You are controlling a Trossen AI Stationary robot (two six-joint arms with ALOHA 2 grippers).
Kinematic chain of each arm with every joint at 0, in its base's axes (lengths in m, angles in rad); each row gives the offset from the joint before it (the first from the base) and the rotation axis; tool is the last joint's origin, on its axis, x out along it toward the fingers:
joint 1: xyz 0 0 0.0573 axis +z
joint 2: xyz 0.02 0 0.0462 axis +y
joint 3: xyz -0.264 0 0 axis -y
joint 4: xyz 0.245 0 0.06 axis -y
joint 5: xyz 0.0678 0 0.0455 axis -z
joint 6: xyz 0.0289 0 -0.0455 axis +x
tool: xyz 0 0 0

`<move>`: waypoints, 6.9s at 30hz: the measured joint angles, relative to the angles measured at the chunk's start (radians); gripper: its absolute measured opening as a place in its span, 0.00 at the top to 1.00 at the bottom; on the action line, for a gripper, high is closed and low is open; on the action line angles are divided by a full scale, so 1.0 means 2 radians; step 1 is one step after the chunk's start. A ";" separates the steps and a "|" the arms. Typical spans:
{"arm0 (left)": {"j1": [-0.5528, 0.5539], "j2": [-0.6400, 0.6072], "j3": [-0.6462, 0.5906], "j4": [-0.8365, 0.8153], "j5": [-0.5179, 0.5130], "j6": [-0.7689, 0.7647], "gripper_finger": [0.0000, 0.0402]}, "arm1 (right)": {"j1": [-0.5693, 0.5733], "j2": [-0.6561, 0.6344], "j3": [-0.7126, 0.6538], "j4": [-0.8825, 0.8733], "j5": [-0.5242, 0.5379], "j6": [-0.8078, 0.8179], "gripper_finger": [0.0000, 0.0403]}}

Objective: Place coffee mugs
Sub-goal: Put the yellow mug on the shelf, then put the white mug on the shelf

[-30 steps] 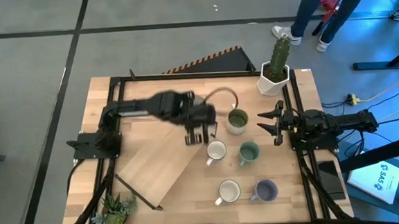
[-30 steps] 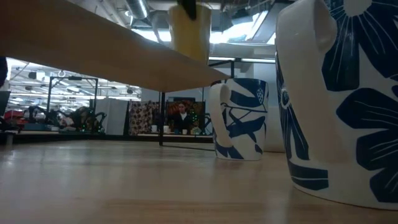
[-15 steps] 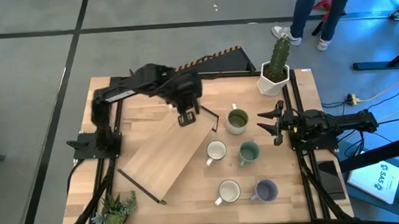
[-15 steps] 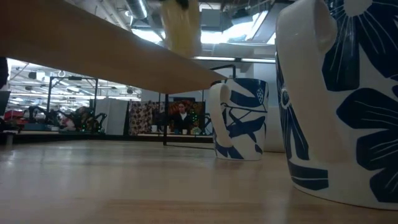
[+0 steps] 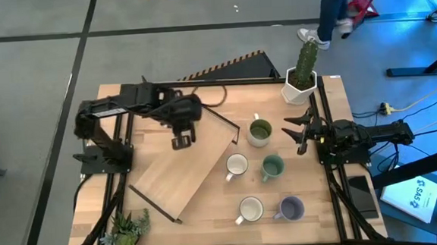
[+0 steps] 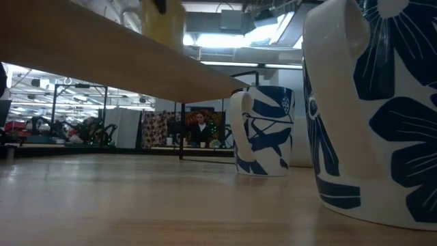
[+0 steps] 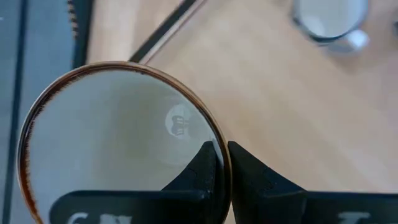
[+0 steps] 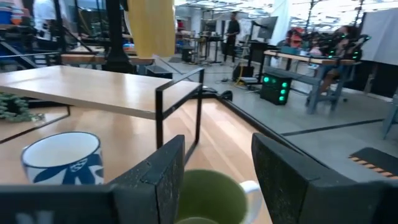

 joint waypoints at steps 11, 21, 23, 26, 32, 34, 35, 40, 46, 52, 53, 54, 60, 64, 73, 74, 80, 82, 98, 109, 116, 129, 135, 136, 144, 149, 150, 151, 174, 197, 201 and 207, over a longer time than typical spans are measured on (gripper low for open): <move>0.034 0.004 -0.042 0.050 0.054 0.096 0.96 | 0.000 0.000 0.000 0.001 0.014 0.000 0.56; 0.059 0.019 -0.042 0.068 0.077 0.157 0.96 | 0.000 0.000 0.000 0.001 0.017 0.000 0.56; 0.067 0.019 -0.042 0.070 0.076 0.167 0.96 | 0.000 0.000 0.000 0.001 0.019 0.000 0.56; 0.076 0.021 -0.042 0.066 0.085 0.180 0.96 | 0.000 0.000 0.000 0.001 0.019 0.000 0.56; 0.079 0.037 -0.042 0.065 0.097 0.192 0.96 | 0.000 0.000 0.000 0.001 0.026 0.000 0.56; 0.078 0.038 -0.042 0.065 0.097 0.197 0.96 | 0.000 0.000 0.000 0.002 0.029 0.000 0.56; 0.077 0.041 -0.041 0.064 0.096 0.197 0.96 | 0.000 0.000 0.000 0.002 0.029 0.000 0.56; 0.075 0.044 -0.041 0.066 0.094 0.204 0.94 | 0.000 0.000 0.000 0.002 0.030 0.000 0.56; 0.075 0.044 -0.041 0.071 0.078 0.224 0.89 | 0.000 0.000 0.000 0.002 0.029 0.000 0.56; 0.075 0.044 -0.041 0.072 0.066 0.236 0.88 | 0.000 0.000 0.000 0.002 0.024 0.000 0.56; 0.075 0.044 -0.041 0.072 0.066 0.236 0.87 | 0.000 0.000 0.000 0.002 0.024 0.000 0.56; 0.075 0.044 -0.041 0.072 0.066 0.236 0.86 | 0.000 0.000 0.000 0.002 0.024 0.000 0.56; 0.075 0.044 -0.041 0.060 0.095 0.235 0.75 | 0.000 0.000 0.000 0.005 0.011 -0.001 0.56; 0.075 0.044 -0.041 0.060 0.085 0.236 0.65 | 0.000 0.000 0.000 0.006 0.011 -0.001 0.55; 0.063 0.043 -0.007 0.058 0.066 0.233 0.54 | 0.000 0.000 0.000 0.006 0.011 -0.001 0.46; 0.060 0.043 0.000 0.057 0.066 0.231 0.53 | 0.000 0.000 0.000 0.006 0.011 -0.001 0.45; 0.038 0.044 0.066 0.052 0.049 0.202 0.53 | 0.000 0.000 -0.001 0.009 -0.001 -0.001 0.44; 0.028 0.043 0.094 0.051 0.043 0.185 0.53 | 0.000 0.000 0.004 0.003 -0.010 -0.004 0.44; -0.011 0.040 0.197 0.087 0.036 0.076 0.53 | 0.000 0.305 0.232 -0.161 -0.058 -0.196 0.44; -0.018 0.037 0.197 0.084 0.048 0.065 0.53 | 0.000 0.553 0.355 -0.281 -0.118 -0.267 0.44; -0.018 0.037 0.197 0.083 0.057 0.065 0.53 | -0.007 0.593 0.356 -0.283 -0.081 -0.274 0.44; -0.020 0.037 0.197 0.083 0.057 0.065 0.53 | -0.096 0.597 0.356 -0.327 -0.111 -0.318 0.44; -0.021 0.037 0.197 0.080 0.057 0.065 0.53 | -0.095 0.608 0.357 -0.310 -0.124 -0.355 0.44; -0.021 0.037 0.197 0.079 0.057 0.065 0.53 | -0.095 0.611 0.357 -0.310 -0.126 -0.356 0.44; -0.021 0.037 0.197 0.079 0.057 0.065 0.53 | -0.095 0.655 0.356 -0.308 -0.129 -0.377 0.48; -0.021 0.037 0.197 0.079 0.052 0.064 0.53 | -0.095 0.657 0.357 -0.310 -0.125 -0.377 0.70; -0.021 0.037 0.197 0.079 0.052 0.064 0.53 | -0.095 0.657 0.357 -0.312 -0.126 -0.377 0.76; -0.021 0.037 0.197 0.079 0.051 0.064 0.53 | -0.095 0.657 0.357 -0.317 -0.127 -0.371 0.82; -0.021 0.037 0.197 0.079 0.060 0.061 0.53 | -0.095 0.646 0.483 -0.445 -0.158 -0.340 0.99; -0.002 0.037 0.196 0.170 0.177 0.165 0.53 | -0.053 0.642 0.766 -0.559 -0.364 -0.365 1.00; 0.016 0.047 0.196 0.185 0.236 0.159 0.53 | -0.005 0.643 0.766 -0.496 -0.383 -0.377 1.00; 0.056 0.069 0.196 0.220 0.345 0.167 0.53 | 0.050 0.642 0.766 -0.452 -0.361 -0.381 1.00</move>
